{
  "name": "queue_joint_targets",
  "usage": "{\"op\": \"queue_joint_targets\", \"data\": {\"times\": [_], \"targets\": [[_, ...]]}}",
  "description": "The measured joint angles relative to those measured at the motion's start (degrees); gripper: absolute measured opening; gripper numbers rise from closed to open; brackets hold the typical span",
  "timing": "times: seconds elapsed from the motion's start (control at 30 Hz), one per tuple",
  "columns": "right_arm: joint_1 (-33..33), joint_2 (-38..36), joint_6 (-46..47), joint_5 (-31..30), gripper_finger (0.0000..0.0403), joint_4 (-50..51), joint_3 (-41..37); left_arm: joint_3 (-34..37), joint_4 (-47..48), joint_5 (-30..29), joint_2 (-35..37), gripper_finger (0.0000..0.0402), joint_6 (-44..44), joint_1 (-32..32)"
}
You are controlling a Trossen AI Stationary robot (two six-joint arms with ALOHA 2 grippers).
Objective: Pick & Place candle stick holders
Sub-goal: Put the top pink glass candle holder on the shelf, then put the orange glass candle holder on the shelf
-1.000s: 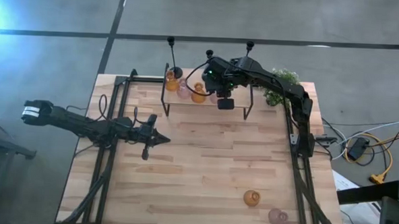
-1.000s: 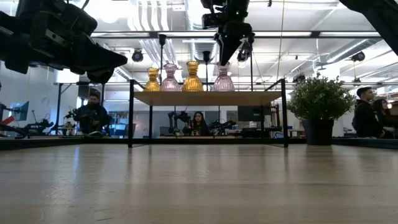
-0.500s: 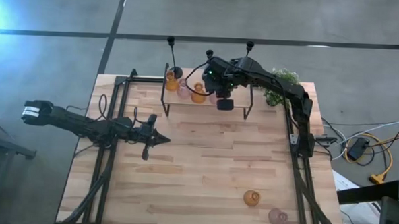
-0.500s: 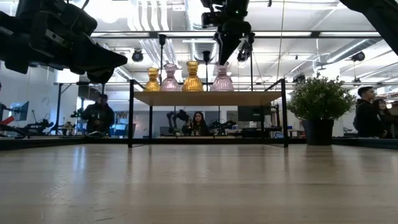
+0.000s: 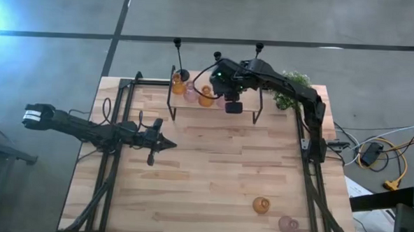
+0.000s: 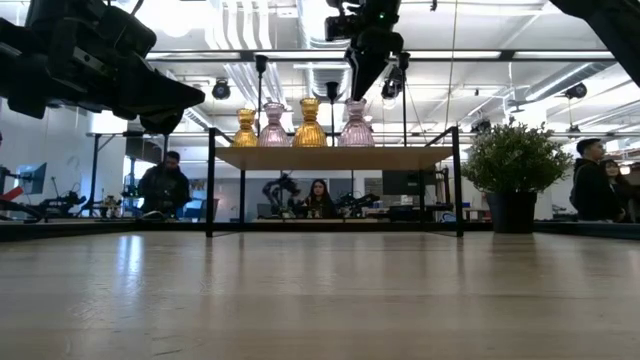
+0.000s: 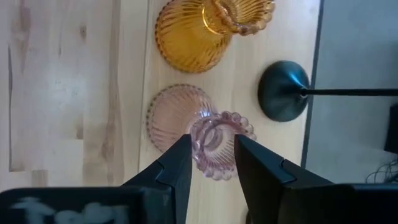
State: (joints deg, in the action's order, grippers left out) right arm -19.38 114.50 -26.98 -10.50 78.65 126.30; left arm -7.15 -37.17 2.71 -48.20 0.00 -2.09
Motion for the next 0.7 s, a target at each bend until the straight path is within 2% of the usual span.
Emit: {"op": "queue_joint_targets", "data": {"times": [0.23, 0.53, 0.7], "targets": [[0.0, -1.7, 0.3, -0.2, 0.0125, 0.0, 1.2, 0.0, 0.0, 0.0, 0.0, 0.0012, 0.0, 0.0], [1.8, -6.6, 2.1, -0.3, 0.0124, 0.9, 7.3, 0.0, 0.1, 0.0, 0.0, 0.0012, 0.0, 0.0], [5.5, -13.0, 2.6, -8.2, 0.0127, -0.1, 8.6, 0.0, 0.3, 0.0, 0.0, 0.0012, 0.0, 0.0]]}}
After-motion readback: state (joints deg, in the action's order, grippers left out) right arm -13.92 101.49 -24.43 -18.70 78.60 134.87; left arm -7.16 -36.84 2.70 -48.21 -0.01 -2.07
